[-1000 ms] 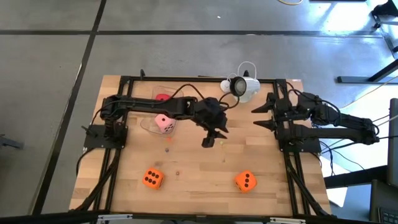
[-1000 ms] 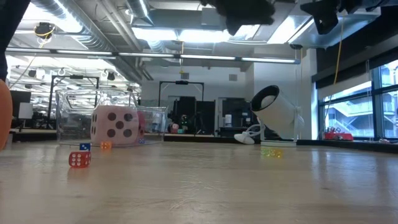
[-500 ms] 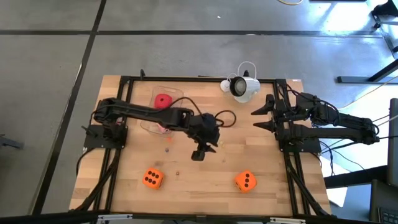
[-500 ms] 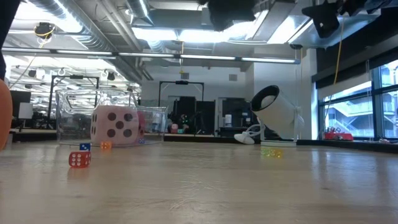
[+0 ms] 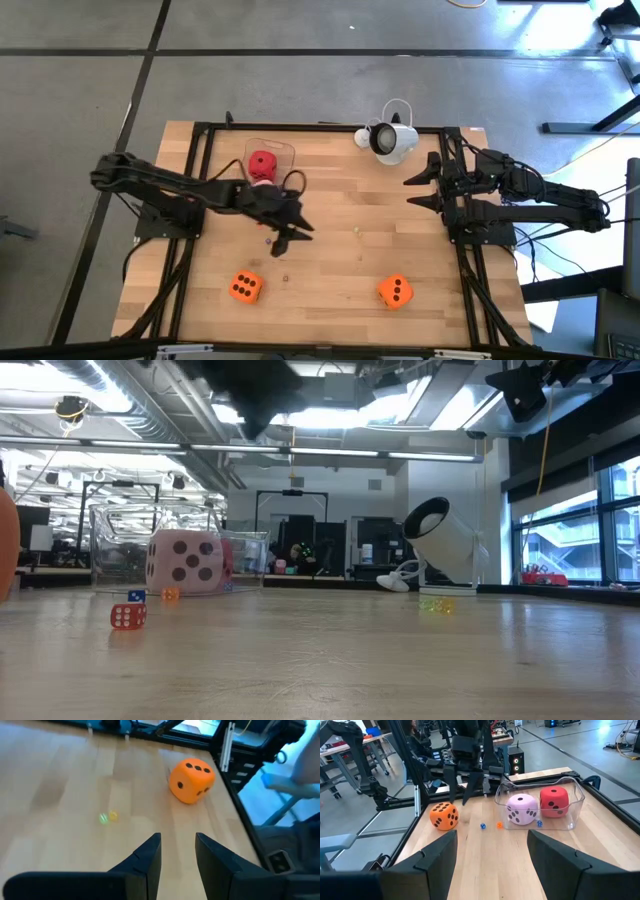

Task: Pick & Place Dice
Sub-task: Put the small red die into the transparent bin

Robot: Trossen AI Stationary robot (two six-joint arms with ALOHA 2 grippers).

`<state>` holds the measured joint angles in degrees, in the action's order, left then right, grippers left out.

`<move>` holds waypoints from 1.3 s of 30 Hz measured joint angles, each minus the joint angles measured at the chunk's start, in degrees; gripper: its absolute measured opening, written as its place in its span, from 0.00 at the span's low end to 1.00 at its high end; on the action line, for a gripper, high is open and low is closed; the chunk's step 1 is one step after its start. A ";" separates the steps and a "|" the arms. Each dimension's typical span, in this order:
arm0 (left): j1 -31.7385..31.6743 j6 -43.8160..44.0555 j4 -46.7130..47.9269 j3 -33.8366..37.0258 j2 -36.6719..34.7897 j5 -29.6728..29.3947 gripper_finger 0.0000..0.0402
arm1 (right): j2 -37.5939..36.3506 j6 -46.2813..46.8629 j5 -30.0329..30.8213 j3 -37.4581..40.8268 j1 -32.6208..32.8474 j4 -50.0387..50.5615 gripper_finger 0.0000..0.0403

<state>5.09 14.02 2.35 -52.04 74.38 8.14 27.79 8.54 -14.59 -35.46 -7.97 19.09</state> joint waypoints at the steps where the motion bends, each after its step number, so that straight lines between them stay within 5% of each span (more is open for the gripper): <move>1: 0.92 1.33 0.04 1.14 -0.89 -0.22 0.28 | 0.18 0.00 0.00 0.00 0.00 0.02 0.60; 11: 10.80 5.52 -1.85 3.52 1.35 0.27 0.28 | 3.11 -0.18 0.20 0.00 0.00 -1.25 0.60; 16: 12.74 15.34 -4.77 2.06 4.29 -0.06 0.28 | 5.58 -0.23 0.20 0.00 -0.01 -3.18 0.60; 23: 15.10 21.32 16.31 -8.14 9.91 -2.32 0.24 | 9.74 -1.68 0.19 0.00 -0.02 -3.23 0.60; 30: 19.68 10.75 33.22 -23.53 18.88 -10.97 0.21 | 12.81 -1.68 2.68 -0.02 0.00 -6.03 0.60; 39: 23.54 7.07 54.89 -38.10 31.54 -19.13 0.34 | 13.33 -1.92 3.23 -0.02 -0.02 -5.81 0.60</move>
<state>28.62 21.08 57.24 -90.14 105.93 -10.98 41.12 6.61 -11.36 -35.48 -7.99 13.28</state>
